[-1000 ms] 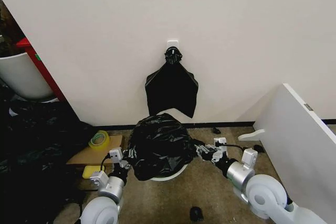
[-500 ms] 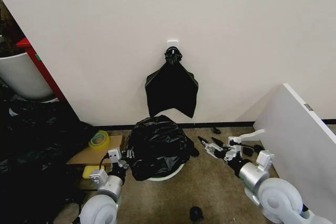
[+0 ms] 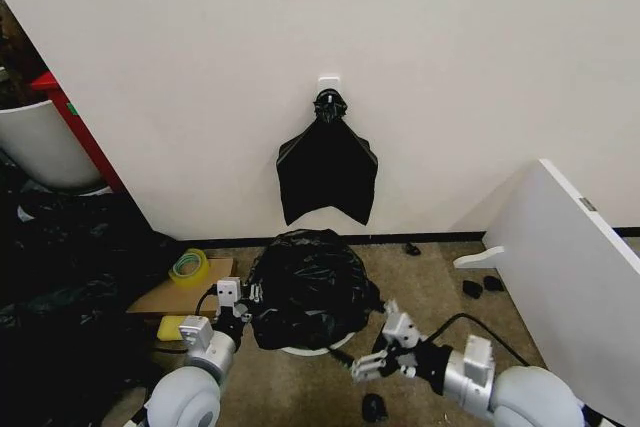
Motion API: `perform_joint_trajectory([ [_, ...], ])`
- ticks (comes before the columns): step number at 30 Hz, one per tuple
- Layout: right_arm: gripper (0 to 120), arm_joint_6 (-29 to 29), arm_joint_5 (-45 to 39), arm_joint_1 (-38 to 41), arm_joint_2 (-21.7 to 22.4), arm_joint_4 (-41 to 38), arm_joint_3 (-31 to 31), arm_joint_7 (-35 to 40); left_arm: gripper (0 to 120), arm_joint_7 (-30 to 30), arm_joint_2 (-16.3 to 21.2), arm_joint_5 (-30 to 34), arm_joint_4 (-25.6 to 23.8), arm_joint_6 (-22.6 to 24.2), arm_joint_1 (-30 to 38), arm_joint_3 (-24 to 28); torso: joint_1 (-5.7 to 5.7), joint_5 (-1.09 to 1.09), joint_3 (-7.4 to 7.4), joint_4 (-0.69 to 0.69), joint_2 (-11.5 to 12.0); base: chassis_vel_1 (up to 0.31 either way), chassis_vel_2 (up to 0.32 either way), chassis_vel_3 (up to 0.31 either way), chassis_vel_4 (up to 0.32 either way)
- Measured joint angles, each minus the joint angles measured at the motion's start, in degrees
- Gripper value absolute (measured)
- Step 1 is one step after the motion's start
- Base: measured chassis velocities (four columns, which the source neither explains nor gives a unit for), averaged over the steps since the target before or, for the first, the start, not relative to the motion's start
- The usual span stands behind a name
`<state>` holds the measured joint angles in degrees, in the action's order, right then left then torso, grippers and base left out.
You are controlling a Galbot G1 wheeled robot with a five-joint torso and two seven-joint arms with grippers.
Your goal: Place the garbage bag over the trash bin.
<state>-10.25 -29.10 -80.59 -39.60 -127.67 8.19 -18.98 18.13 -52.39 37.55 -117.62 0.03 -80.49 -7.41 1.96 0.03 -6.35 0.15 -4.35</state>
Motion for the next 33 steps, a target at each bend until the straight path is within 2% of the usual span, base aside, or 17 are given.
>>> perform_joint_trajectory([
  [4, 99, -1.85, -2.24, 2.15, 0.35, 0.70, -1.23, 0.37, 1, -0.74, 0.19, -2.29, 0.01, -0.16, -0.75, 0.07, 0.00, 0.00, 0.00, -0.02, 0.00, 0.000, 0.000, 0.000, 0.000],
  [7, 94, -2.30, -2.75, 2.42, 0.69, 1.02, -1.60, 0.20, 1, -0.90, 0.20, -2.57, 0.05, -0.19, -0.83, 0.19, 0.00, 0.01, 0.00, -0.02, 0.00, 0.000, 0.000, 0.000, 0.000],
  [8, 88, -2.44, -2.89, 2.50, 0.91, 1.23, -1.87, 0.04, 1, -0.96, 0.20, -2.72, 0.11, -0.21, -0.83, 0.26, 0.00, 0.01, 0.00, -0.01, 0.00, 0.000, 0.000, 0.000, 0.000],
  [10, 88, -2.46, -2.89, 2.53, 1.01, 1.37, -2.02, -0.02, 1, -0.98, 0.19, -2.78, 0.12, -0.23, -0.83, 0.28, 0.00, 0.01, 0.00, -0.01, 0.00, 0.000, 0.000, 0.000, 0.000],
  [11, 75, -2.39, -2.38, 2.68, 1.36, 2.20, -2.84, -0.25, 1, -1.08, 0.10, -3.30, 0.33, -0.52, -0.78, 0.48, 0.00, 0.00, 0.00, 0.00, 0.00, 0.000, 0.000, 0.000, 0.000],
  [12, 72, -2.33, -2.16, 2.72, 1.41, 2.44, -3.05, -0.29, 1, -1.11, 0.07, -3.47, 0.39, -0.62, -0.76, 0.54, 0.00, 0.00, 0.00, 0.00, 0.00, 0.000, 0.000, 0.000, 0.000],
  [14, 59, -2.19, -1.29, 3.15, 1.22, 3.70, -4.15, -0.51, 1, -1.26, -0.03, -4.20, 0.55, -1.03, -0.69, 0.87, 0.00, 0.00, 0.00, 0.00, 0.00, 0.000, 0.000, 0.000, 0.000],
  [15, 59, -2.19, -1.29, 3.15, 1.22, 3.70, -4.15, -0.51, 1, -1.26, -0.03, -4.20, 0.55, -1.03, -0.69, 0.87, 0.00, 0.00, 0.00, 0.00, 0.00, 0.000, 0.000, 0.000, 0.000],
  [18, 46, -2.52, -1.23, 3.43, 1.09, 4.11, -4.40, -1.02, 1, -1.26, -0.07, -4.28, 0.48, -1.06, -0.67, 0.95, 0.00, 0.00, 0.00, 0.00, 0.00, 0.000, 0.000, 0.000, 0.000],
  [19, 46, -2.52, -1.23, 3.43, 1.09, 4.11, -4.40, -1.02, 1, -1.26, -0.07, -4.28, 0.48, -1.06, -0.67, 0.95, 0.00, 0.00, 0.00, 0.00, 0.00, 0.000, 0.000, 0.000, 0.000],
  [22, 31, -2.84, -0.83, 3.48, 1.26, 3.98, -4.61, -1.61, 1, -1.26, -0.15, -4.45, 0.43, -1.05, -0.83, 1.09, 0.00, 0.00, 0.00, 0.00, 0.00, 0.000, 0.000, 0.000, 0.000],
  [23, 31, -2.84, -0.83, 3.48, 1.26, 3.98, -4.61, -1.61, 1, -1.26, -0.15, -4.45, 0.43, -1.05, -0.83, 1.09, 0.00, 0.00, 0.00, 0.00, 0.00, 0.000, 0.000, 0.000, 0.000],
  [30, 3, -2.87, 0.75, 3.23, 1.58, 4.06, -5.24, -1.82, 1, -0.92, -0.14, -4.23, 0.09, -0.69, -0.84, 1.10, 0.00, 0.00, 0.00, 0.00, 0.00, 0.000, 0.000, 0.000, 0.000],
  [33, 0, -2.77, 1.12, 3.21, 1.80, 4.06, -5.33, -1.82, 1, -0.60, -0.13, -4.01, 0.07, -0.40, -0.84, 1.07, 0.00, 0.00, 0.00, 0.00, 0.00, 0.000, 0.000, 0.000, 0.000],
])
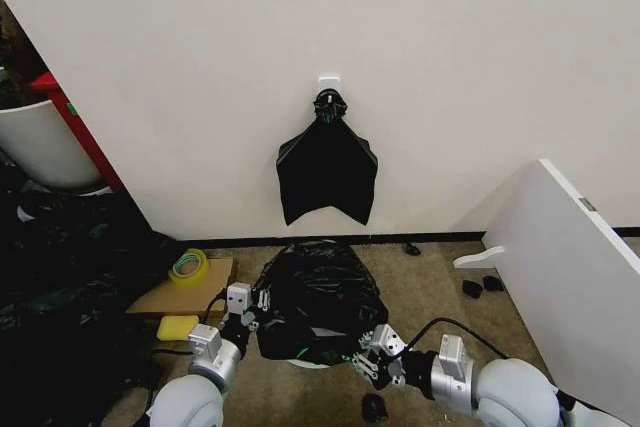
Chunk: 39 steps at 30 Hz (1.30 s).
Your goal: Place the garbage bag over the trash bin.
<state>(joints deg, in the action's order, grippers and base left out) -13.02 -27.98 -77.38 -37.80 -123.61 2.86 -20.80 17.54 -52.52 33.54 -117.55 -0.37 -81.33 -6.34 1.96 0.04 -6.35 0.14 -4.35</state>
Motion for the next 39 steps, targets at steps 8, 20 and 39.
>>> perform_joint_trajectory([
  [8, 0, 2.90, 4.05, -1.31, 0.40, -0.70, -0.38, -0.73, 1, 2.99, -0.58, 4.16, -0.17, 2.43, 0.63, -0.16, 0.00, 0.00, 0.00, 0.00, 0.00, 0.000, 0.000, 0.000, 0.000],
  [20, 0, 8.13, 11.66, -3.38, -0.79, 2.84, -2.27, -2.00, 1, 10.41, -1.37, 18.71, -1.11, 7.95, 3.65, -1.80, 0.00, 0.00, 0.00, 0.00, 0.00, 0.000, 0.000, 0.000, 0.000],
  [39, 0, 14.74, 21.55, -2.25, -10.04, 16.05, -3.26, 1.88, 1, 20.80, -2.24, 38.08, -4.84, 13.36, 5.42, -4.37, 0.00, -0.01, 0.00, 0.00, 0.00, 0.000, 0.000, 0.000, 0.000],
])
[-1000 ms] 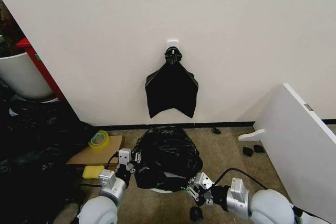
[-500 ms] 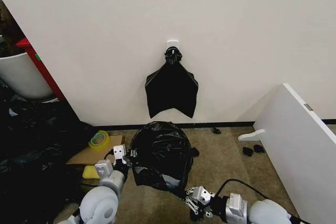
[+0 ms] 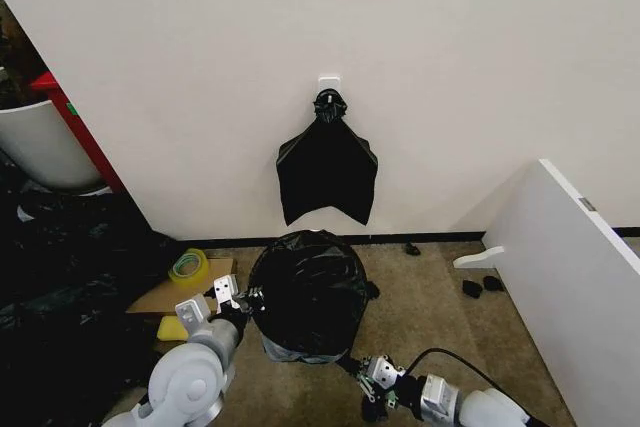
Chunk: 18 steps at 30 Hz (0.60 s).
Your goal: Place the garbage bag over the trash bin.
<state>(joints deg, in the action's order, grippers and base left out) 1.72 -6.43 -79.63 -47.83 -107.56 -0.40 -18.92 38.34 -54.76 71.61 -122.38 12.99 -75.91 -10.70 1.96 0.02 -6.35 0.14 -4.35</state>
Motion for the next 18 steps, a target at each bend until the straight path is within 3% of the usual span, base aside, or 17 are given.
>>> perform_joint_trajectory([
  [6, 0, 1.22, -0.30, -1.40, -1.16, -1.81, 1.61, 1.55, 1, 3.00, -1.42, 2.60, 2.31, -0.35, 1.74, -0.97, 0.00, 0.01, 0.00, 0.00, 0.00, 0.000, 0.000, 0.000, 0.000],
  [16, 32, 5.00, -2.12, -5.92, 0.29, -7.22, 4.47, 0.99, 1, 4.79, -2.00, 4.38, 6.24, -1.14, 5.80, -1.60, 0.00, 0.02, 0.00, 0.01, 0.00, 0.000, 0.000, 0.000, 0.000],
  [18, 43, 4.78, -4.72, -7.50, 0.15, -9.02, 4.59, 1.64, 1, 5.00, -1.80, 4.56, 6.62, -1.19, 6.46, -1.57, 0.00, 0.02, 0.00, 0.01, 0.00, 0.000, 0.000, 0.000, 0.000],
])
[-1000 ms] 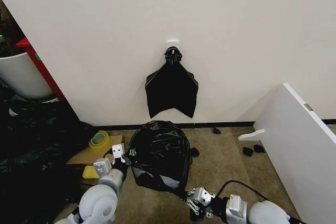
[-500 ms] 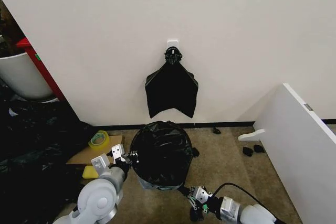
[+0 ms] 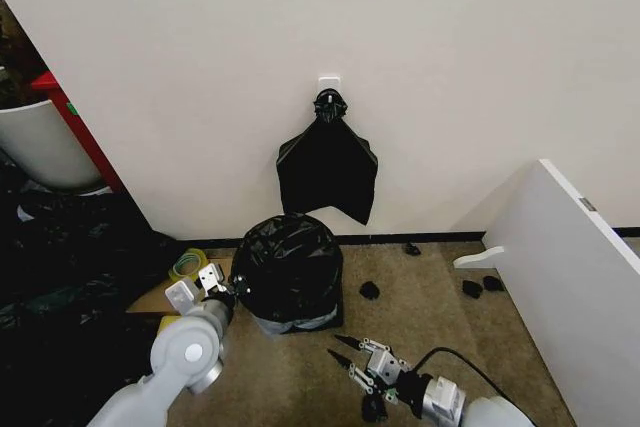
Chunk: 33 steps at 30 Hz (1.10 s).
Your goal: Place the garbage bag over the trash bin.
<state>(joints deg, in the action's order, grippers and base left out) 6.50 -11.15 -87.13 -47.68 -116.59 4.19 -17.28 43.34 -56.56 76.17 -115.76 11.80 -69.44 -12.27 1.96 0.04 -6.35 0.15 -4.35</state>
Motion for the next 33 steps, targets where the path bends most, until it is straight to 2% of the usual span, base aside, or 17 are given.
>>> perform_joint_trajectory([
  [1, 48, -1.37, -3.01, -0.20, -0.34, -0.70, -0.28, 1.17, 1, -0.05, 0.07, 0.00, -0.02, -0.10, -0.03, 0.14, 0.00, 0.00, 0.00, -0.01, 0.00, 0.000, 0.000, 0.000, 0.000],
  [2, 48, -1.37, -3.01, -0.20, -0.34, -0.70, -0.28, 1.17, 1, -0.05, 0.07, 0.00, -0.02, -0.10, -0.03, 0.14, 0.00, 0.00, 0.00, -0.01, 0.00, 0.000, 0.000, 0.000, 0.000],
  [6, 66, -9.40, -17.14, 0.23, -2.44, -2.94, -1.65, 8.82, 1, -0.68, -0.04, -0.30, -0.53, -0.84, -0.69, 0.61, 0.00, -0.01, 0.00, -0.01, 0.00, 0.000, 0.000, 0.000, 0.000],
  [7, 66, -9.40, -17.14, 0.23, -2.44, -2.94, -1.65, 8.82, 1, -0.68, -0.04, -0.30, -0.53, -0.84, -0.69, 0.61, 0.00, -0.01, 0.00, -0.01, 0.00, 0.000, 0.000, 0.000, 0.000],
  [9, 78, -14.82, -28.81, 0.92, -4.02, -5.24, -1.95, 15.99, 1, -1.12, -0.11, -1.16, -0.67, -1.44, -0.95, 0.86, 0.00, 0.00, 0.00, -0.01, 0.00, 0.000, 0.000, 0.000, 0.000],
  [10, 78, -14.82, -28.81, 0.92, -4.02, -5.24, -1.95, 15.99, 1, -1.12, -0.11, -1.16, -0.67, -1.44, -0.95, 0.86, 0.00, 0.00, 0.00, -0.01, 0.00, 0.000, 0.000, 0.000, 0.000],
  [13, 93, -20.44, -37.21, 2.07, -5.76, -6.68, -2.01, 23.46, 1, -1.25, -0.17, -1.72, -0.89, -2.09, -1.01, 1.09, 0.00, 0.00, 0.00, -0.01, 0.00, 0.000, 0.000, 0.000, 0.000],
  [16, 92, -23.02, -41.71, 2.58, -7.33, -7.07, -2.29, 27.76, 1, -1.23, -0.29, -1.92, -1.15, -2.25, -1.01, 1.27, 0.00, 0.00, 0.00, -0.01, 0.00, 0.000, 0.000, 0.000, 0.000],
  [17, 88, -24.01, -44.09, 2.74, -8.38, -7.31, -2.30, 29.60, 1, -1.23, -0.36, -2.01, -1.36, -2.30, -1.01, 1.34, 0.00, 0.00, 0.00, -0.01, 0.00, 0.000, 0.000, 0.000, 0.000],
  [21, 84, -24.63, -48.76, 3.02, -11.46, -7.79, -2.03, 33.06, 1, -1.23, -0.38, -2.27, -1.84, -2.52, -1.30, 1.42, 0.00, -0.01, 0.00, -0.01, 0.00, 0.000, 0.000, 0.000, 0.000],
  [30, 83, -24.88, -49.88, 3.63, -14.44, -7.30, -2.21, 33.95, 1, -1.37, -0.65, -2.75, -2.12, -2.67, -1.51, 1.89, 0.00, 0.00, 0.00, -0.01, 0.00, 0.000, 0.000, 0.000, 0.000],
  [32, 80, -24.96, -49.56, 3.63, -14.56, -6.91, -2.38, 33.89, 1, -1.37, -0.68, -2.76, -2.16, -2.67, -1.49, 1.91, 0.00, 0.00, 0.00, -0.01, 0.00, 0.000, 0.000, 0.000, 0.000],
  [33, 75, -25.05, -49.25, 3.62, -14.69, -6.49, -2.51, 33.82, 1, -1.37, -0.69, -2.76, -2.20, -2.67, -1.48, 1.92, 0.00, 0.00, 0.00, -0.01, 0.00, 0.000, 0.000, 0.000, 0.000],
])
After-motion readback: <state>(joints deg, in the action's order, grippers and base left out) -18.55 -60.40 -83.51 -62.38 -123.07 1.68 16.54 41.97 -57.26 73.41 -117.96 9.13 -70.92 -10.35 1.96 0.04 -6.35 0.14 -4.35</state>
